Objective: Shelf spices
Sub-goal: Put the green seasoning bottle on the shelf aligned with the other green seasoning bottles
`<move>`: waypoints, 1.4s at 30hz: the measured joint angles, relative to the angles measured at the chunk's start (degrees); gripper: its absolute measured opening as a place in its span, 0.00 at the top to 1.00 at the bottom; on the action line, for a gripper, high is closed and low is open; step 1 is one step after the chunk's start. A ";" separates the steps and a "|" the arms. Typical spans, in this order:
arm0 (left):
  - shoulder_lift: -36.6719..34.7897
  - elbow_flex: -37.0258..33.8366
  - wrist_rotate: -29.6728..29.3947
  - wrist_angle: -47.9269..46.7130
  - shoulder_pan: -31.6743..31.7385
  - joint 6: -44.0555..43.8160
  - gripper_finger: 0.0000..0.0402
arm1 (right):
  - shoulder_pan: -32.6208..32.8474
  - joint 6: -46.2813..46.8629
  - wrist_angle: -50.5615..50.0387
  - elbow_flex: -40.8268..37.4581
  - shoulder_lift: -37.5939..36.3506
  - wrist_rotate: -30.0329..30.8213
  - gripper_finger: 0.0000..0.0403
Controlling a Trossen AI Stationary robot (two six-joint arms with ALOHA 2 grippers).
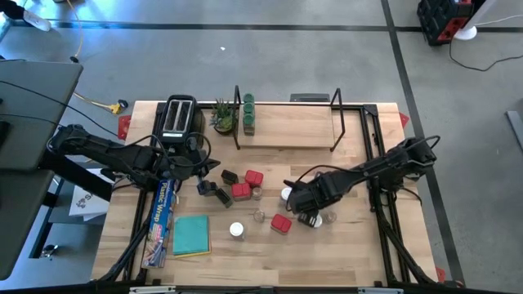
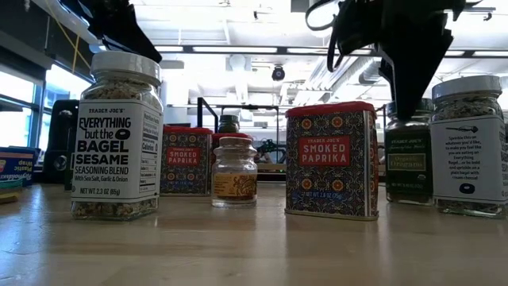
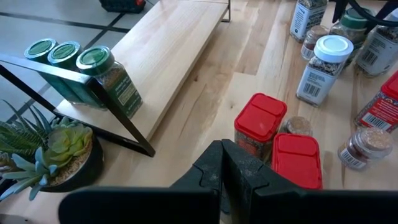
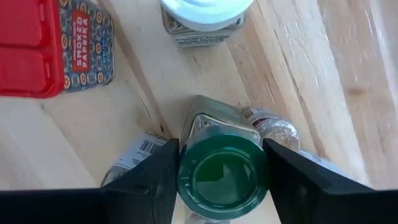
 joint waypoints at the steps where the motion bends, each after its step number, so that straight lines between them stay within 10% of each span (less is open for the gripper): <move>1: 0.00 0.00 0.00 0.00 -0.12 0.00 0.99 | -0.26 -0.97 -0.24 0.10 -0.01 0.23 0.52; 15: -0.20 0.00 -1.25 1.07 -2.98 0.66 0.99 | -14.90 -28.61 -10.56 23.83 0.51 7.20 0.52; 26: -0.20 0.00 -1.35 1.76 -3.69 0.60 0.99 | -30.12 -55.15 -4.46 41.90 17.15 -3.76 0.52; 42: -0.22 0.00 -1.33 1.84 -3.69 0.52 0.99 | -34.53 -63.78 -2.71 55.84 31.50 -7.12 0.52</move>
